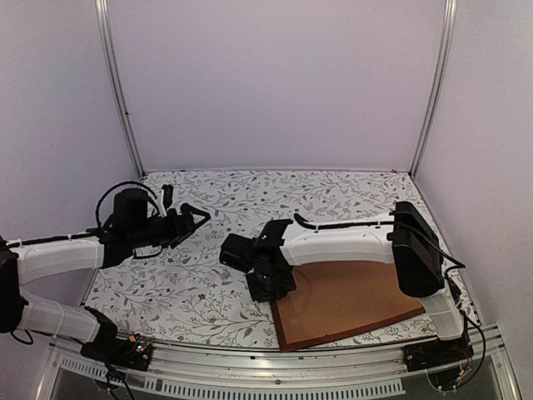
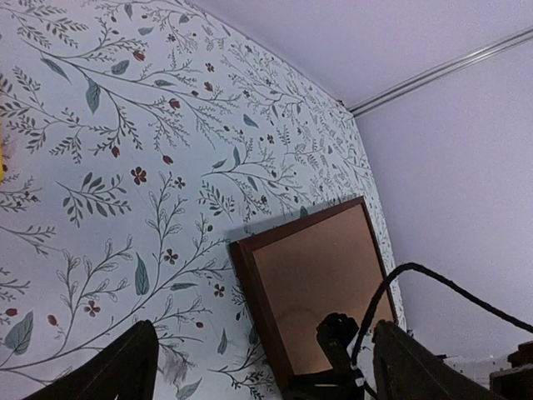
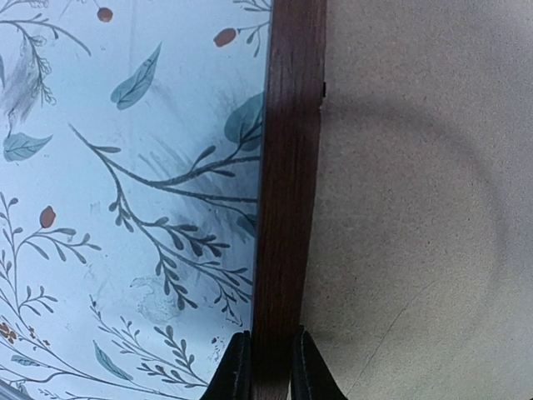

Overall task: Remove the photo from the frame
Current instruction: Pick up the photo frame from the center of the board, then pass from the right arm to the left

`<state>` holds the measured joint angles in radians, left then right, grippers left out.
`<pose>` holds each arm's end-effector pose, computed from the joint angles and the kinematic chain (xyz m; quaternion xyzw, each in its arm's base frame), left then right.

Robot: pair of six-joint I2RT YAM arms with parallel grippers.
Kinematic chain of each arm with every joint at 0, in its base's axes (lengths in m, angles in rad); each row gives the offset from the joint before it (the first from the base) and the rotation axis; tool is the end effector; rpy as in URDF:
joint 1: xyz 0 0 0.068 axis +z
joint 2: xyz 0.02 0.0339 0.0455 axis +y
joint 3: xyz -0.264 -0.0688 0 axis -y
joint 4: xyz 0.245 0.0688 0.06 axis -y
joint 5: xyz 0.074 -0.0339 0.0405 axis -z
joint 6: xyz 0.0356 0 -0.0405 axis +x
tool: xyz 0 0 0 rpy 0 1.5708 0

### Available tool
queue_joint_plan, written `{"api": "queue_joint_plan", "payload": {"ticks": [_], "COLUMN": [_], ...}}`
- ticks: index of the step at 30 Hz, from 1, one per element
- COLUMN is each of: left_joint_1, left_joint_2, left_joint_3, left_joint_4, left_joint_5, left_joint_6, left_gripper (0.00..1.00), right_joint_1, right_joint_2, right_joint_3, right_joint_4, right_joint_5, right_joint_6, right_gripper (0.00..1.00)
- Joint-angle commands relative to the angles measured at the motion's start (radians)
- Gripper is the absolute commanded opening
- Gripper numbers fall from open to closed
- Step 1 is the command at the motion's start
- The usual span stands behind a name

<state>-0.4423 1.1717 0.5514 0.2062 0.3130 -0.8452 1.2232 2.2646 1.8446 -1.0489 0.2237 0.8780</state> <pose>0.2216 -0.1171 0.2198 -0.0820 0.8275 -0.4285 0.3536 0.1600 0.4186 0.1632 -0.1648 0.9787 -0.0115 0.1219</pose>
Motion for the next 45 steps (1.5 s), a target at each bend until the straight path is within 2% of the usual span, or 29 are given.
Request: {"api": "queue_joint_plan", "payload": {"ticks": [1, 12, 18, 26, 33, 38, 45], "left_joint_1": [-0.027, -0.11, -0.158, -0.183, -0.195, -0.199, -0.2], "left_joint_2": [0.062, 0.34, 0.461, 0.59, 0.675, 0.703, 0.714], "left_joint_3": [-0.033, 0.007, 0.076, 0.143, 0.192, 0.203, 0.199], "left_joint_4": [0.106, 0.31, 0.348, 0.341, 0.412, 0.453, 0.477], "left_joint_5": [0.073, 0.228, 0.241, 0.22, 0.261, 0.276, 0.266], "left_joint_6": [-0.023, -0.147, -0.193, -0.245, -0.297, -0.344, -0.38], "left_gripper": [0.9, 0.88, 0.87, 0.8, 0.72, 0.63, 0.4], "right_joint_1": [-0.018, -0.026, -0.028, -0.028, -0.028, -0.028, -0.027], "right_joint_2": [-0.044, -0.067, -0.07, -0.075, -0.085, -0.094, -0.115], "right_joint_3": [0.061, 0.127, 0.15, 0.169, 0.168, 0.159, 0.132], "right_joint_4": [0.027, 0.036, 0.036, 0.029, 0.026, 0.035, 0.063], "right_joint_5": [0.006, -0.011, -0.011, -0.008, -0.008, -0.008, -0.015], "right_joint_6": [-0.061, -0.095, -0.102, -0.116, -0.119, -0.113, -0.108], "right_gripper": [0.0, 0.0, 0.0, 0.0, 0.0, 0.0, 0.0]}}
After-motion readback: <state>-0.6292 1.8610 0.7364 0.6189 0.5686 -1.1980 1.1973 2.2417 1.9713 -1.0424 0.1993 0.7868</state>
